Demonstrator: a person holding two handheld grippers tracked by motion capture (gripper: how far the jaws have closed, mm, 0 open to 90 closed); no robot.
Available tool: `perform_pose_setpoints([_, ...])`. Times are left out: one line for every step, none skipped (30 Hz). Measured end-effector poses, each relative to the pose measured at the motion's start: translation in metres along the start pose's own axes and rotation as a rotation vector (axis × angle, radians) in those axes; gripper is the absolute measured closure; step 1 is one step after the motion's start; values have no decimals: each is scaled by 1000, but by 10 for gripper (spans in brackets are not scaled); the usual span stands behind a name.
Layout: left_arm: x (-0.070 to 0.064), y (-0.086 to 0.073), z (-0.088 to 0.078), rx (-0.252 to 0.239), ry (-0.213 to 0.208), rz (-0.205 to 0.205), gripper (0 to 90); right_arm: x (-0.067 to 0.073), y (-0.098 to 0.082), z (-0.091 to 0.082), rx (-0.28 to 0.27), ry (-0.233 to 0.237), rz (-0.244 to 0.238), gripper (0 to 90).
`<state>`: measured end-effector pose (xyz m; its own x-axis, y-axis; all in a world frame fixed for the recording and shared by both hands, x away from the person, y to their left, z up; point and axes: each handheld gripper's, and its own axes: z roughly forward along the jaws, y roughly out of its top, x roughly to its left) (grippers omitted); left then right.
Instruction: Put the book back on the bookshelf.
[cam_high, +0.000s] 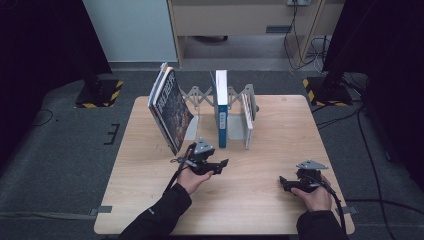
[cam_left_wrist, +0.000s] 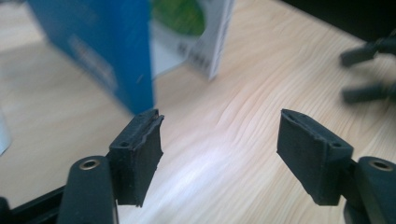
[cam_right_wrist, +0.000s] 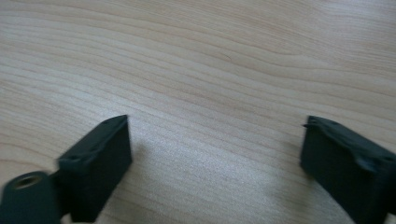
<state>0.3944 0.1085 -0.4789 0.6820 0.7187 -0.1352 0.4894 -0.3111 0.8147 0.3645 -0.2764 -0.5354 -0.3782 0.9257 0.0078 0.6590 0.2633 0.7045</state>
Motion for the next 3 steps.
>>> perform_pose_setpoints([4, -3, -3, 12, 7, -3, 279, 0, 1, -1, 1, -1, -2, 168])
perform_pose_setpoints([9, -7, -7, 23, 18, -10, 271, 0, 1, -2, 3, -4, 0, 178])
perform_pose_setpoints([13, -10, -12, 30, 25, -19, 265, 0, 1, -2, 11, -3, 2, 186])
